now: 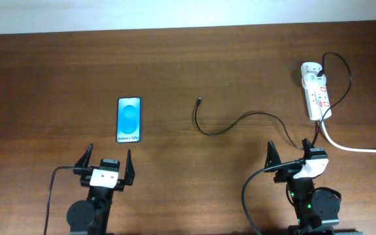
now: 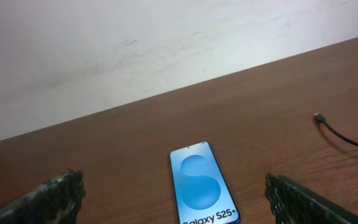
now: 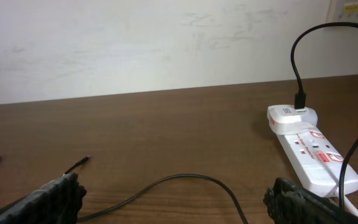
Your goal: Plug charger to phone and switch on socket
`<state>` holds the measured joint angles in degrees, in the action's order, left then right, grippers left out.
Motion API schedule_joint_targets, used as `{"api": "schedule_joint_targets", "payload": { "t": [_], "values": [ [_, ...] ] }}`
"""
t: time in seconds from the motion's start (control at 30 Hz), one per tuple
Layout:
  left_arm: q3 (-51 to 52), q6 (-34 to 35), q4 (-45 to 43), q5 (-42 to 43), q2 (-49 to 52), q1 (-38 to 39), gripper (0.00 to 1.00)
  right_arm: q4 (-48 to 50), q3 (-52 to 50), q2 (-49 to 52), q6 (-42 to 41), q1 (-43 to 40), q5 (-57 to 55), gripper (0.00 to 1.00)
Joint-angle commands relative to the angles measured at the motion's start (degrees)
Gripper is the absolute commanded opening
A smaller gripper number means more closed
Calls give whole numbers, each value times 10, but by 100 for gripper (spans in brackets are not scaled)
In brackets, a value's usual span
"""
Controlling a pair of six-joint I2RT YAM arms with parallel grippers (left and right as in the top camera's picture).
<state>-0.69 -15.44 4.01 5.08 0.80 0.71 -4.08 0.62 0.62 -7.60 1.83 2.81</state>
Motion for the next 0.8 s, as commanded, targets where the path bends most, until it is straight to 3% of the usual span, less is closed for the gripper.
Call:
{"api": "schedule_joint_targets", "payload": {
  "t": [0.0,0.77],
  "values": [
    [2,-5,3,-4,-5,-1,99,-2,-3,-4,-4,4,1,98],
    [2,-5,-29,-4,-5,-1,99,-3,-3,-4,-4,4,1,98]
  ]
}}
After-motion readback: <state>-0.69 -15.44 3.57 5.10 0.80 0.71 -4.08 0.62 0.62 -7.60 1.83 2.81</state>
